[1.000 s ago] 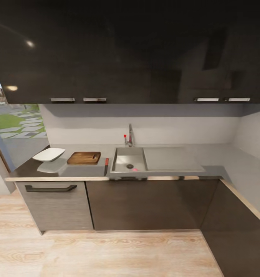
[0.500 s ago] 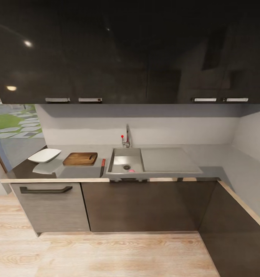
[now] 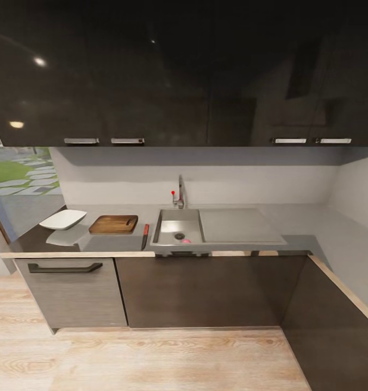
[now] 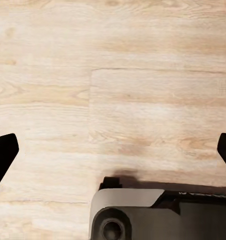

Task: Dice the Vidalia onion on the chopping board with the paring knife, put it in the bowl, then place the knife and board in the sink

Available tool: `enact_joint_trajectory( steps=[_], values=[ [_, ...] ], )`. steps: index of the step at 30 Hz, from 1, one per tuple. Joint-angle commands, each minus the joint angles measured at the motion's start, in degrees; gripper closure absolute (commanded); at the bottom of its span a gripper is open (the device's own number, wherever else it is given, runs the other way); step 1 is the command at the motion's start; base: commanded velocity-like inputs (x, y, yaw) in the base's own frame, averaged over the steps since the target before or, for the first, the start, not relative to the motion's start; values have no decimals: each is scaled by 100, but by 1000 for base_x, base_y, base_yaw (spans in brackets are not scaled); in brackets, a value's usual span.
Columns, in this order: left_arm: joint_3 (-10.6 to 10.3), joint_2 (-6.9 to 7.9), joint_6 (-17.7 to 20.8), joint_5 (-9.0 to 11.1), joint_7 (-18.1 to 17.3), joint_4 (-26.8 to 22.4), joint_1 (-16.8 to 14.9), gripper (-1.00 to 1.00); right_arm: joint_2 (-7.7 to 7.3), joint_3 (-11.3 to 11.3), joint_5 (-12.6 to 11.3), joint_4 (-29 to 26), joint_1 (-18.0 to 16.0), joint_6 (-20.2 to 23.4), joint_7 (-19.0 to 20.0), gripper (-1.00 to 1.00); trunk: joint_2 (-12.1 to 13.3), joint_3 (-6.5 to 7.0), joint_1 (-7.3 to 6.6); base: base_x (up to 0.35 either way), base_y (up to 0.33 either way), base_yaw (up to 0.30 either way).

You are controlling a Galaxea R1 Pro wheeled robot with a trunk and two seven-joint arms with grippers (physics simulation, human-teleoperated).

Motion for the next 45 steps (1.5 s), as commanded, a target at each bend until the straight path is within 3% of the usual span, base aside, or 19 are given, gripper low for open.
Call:
enact_joint_trajectory(
  steps=[1, 2, 4, 9, 13, 17, 23, 25, 27, 29, 33, 36, 37, 40, 41, 45],
  values=[
    [4, -7, 333, 6, 23, -335, 3, -100, 5, -18, 62, -2, 2, -3, -37, -100, -7, -6, 2, 0, 0, 0],
    [-3, -14, 838, 8, 35, -867, 3, -100, 5, -18, 62, 0, 2, -3, -37, -100, -7, -6, 2, 0, 0, 0],
    [-22, -24, 1482, 9, 41, -1556, 3, -100, 5, -18, 62, 2, -1, -3, -39, -100, -7, -6, 2, 0, 0, 0],
    [-172, -94, 2724, 6, 46, -2792, 0, -100, 5, -20, 61, 53, 1, 4, -45, -100, -7, -6, 2, 0, 0, 0],
    [-296, -163, 3169, 3, 47, -3302, -3, -100, 5, -25, 62, 127, -1, 5, -45, -100, -7, -6, 2, 0, 0, 0],
    [-634, -426, 3622, -23, 57, -4098, -39, -100, 5, -26, 62, 166, 2, 5, -42, -100, -7, -6, 2, 0, 0, 0],
    [-983, -586, 4127, -40, 70, -4581, -567, -100, 4, -27, 62, 204, 2, 5, -39, -100, -7, -6, 2, 0, 0, 0],
    [-1061, -612, 4455, -38, 75, -4639, -964, -100, 5, -27, 62, 216, 2, 5, -38, -100, -7, -6, 2, 0, 0, 0],
    [-1107, -651, 4802, -2, 86, -4674, -1794, -100, 4, -27, 59, 227, 1, 5, -37, -100, -7, -6, 2, 0, 0, 0],
    [-1112, -657, 4861, 38, 84, -4624, -2240, -100, 4, -27, 58, 230, 0, 7, -37, -100, -7, -6, 2, 0, 0, 0],
    [-1117, -675, 4941, 250, 83, -4187, -3440, -100, -1, -27, 60, 300, 1, 12, -37, -100, -7, -6, 2, 0, 0, 0],
    [-1118, -689, 4958, 691, 93, -3487, -4385, -100, -3, -27, 61, 361, 2, 13, -37, -100, -7, -6, 2, 0, 0, 0],
    [-1118, -693, 4951, 1115, 142, -2617, -5202, -100, -18, -27, 62, 386, 2, 14, -37, -100, -7, -6, 2, 0, 0, 0],
    [-1118, -691, 4939, 1269, 318, -1950, -5725, -100, -25, -27, 62, 410, 3, 14, -37, -100, -7, -6, 2, 0, 0, 0],
    [-1119, -691, 4934, 1326, 580, -1538, -6029, -100, -28, -27, 62, 426, 3, 14, -37, -100, -7, -6, 2, 0, 0, 0],
    [-1112, -682, 4935, 1419, 996, -1090, -6303, -100, -30, -27, 59, 457, 3, 13, -37, -100, -7, -6, 2, 0, 0, 0]
  ],
)
